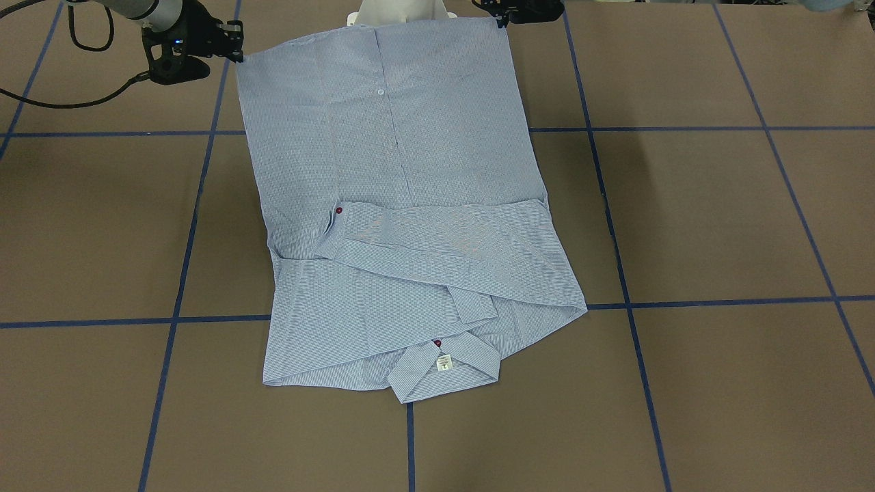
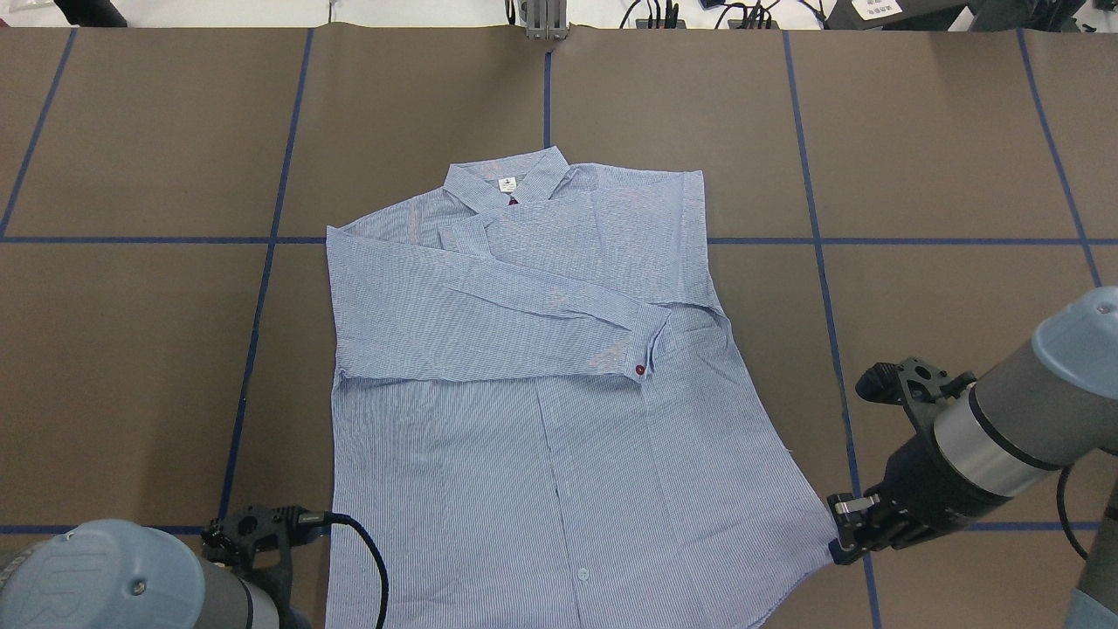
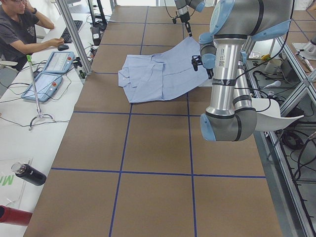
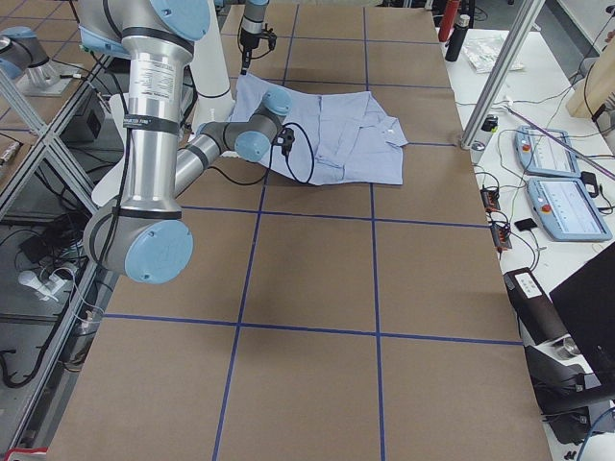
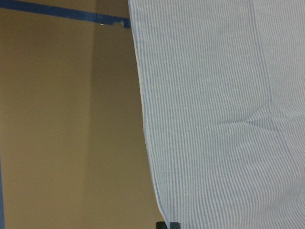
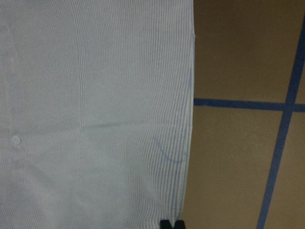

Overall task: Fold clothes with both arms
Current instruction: 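Carry the hem with both grippers up over the shirt toward the collar, then lay the hem down near the collar and open both grippers, then move the right gripper down to the folded bundle's near edge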

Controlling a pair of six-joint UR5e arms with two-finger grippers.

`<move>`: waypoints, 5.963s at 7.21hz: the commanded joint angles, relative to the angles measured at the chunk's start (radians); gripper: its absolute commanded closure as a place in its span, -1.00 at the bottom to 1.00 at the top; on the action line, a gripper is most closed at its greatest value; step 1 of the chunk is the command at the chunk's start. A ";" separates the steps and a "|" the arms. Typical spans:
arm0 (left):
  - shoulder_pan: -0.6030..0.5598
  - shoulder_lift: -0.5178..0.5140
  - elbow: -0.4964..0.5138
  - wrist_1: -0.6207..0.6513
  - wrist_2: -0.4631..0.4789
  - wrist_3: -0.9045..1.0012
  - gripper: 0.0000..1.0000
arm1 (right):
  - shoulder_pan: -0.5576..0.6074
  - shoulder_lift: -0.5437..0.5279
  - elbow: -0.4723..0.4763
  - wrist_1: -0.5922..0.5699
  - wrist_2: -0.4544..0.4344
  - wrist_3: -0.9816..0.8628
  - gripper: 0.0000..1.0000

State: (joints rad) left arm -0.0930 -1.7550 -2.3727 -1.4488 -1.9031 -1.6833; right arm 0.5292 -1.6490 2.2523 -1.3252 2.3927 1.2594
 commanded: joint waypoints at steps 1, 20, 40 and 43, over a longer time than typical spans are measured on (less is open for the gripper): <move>-0.109 -0.006 0.029 -0.001 -0.002 0.011 1.00 | 0.099 0.137 -0.107 0.000 -0.004 -0.003 1.00; -0.743 -0.331 0.705 -0.232 -0.091 0.465 1.00 | 0.417 0.814 -0.855 0.004 -0.090 -0.086 1.00; -0.797 -0.386 0.955 -0.435 -0.097 0.534 -0.99 | 0.419 0.870 -1.119 0.202 -0.147 -0.100 -1.00; -0.797 -0.388 0.894 -0.415 -0.100 0.521 -0.99 | 0.359 0.754 -0.945 0.202 -0.145 -0.072 -1.00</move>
State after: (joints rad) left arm -0.8897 -2.1426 -1.4537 -1.8719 -2.0030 -1.1585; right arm 0.9192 -0.8340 1.2227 -1.1206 2.2478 1.1780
